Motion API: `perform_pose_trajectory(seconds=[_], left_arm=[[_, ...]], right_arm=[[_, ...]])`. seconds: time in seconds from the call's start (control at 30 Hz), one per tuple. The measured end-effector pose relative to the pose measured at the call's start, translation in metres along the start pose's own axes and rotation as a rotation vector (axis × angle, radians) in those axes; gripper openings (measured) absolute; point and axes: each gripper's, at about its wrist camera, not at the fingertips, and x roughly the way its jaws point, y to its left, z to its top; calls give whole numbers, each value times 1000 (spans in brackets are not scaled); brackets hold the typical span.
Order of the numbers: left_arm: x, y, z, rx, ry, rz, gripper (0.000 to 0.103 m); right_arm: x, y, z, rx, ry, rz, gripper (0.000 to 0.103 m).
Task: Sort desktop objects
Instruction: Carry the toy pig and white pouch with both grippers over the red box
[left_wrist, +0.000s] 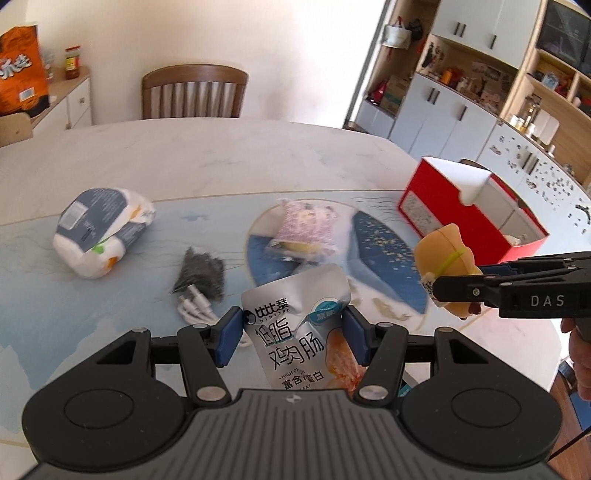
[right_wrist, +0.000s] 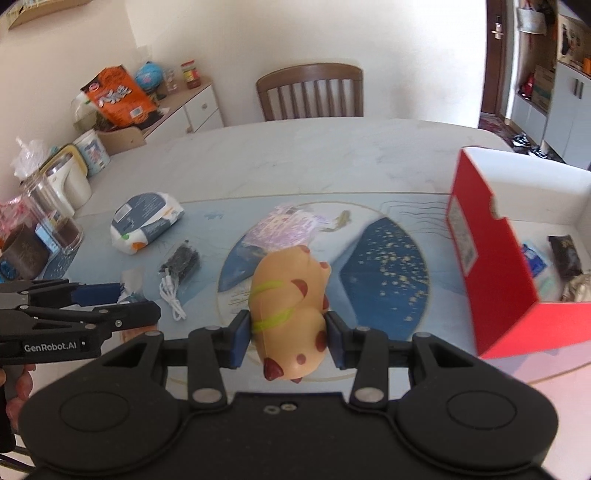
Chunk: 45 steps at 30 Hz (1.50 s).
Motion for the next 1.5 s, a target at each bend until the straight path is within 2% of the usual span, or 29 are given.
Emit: perform_pose_trajectory(seconds=[0.3, 0.73, 1.1, 1.5], left_arm=[[-1, -41, 22, 61, -20, -74, 57], [24, -109, 47, 123, -37, -152, 57], [52, -170, 65, 153, -45, -184, 57], [77, -223, 93, 192, -66, -198, 58]], right_arm=[[-28, -29, -2, 48, -35, -56, 42], [-60, -82, -8, 95, -74, -114, 42], [-75, -137, -3, 106, -105, -127, 42], [-86, -185, 16, 33, -141, -128, 42]])
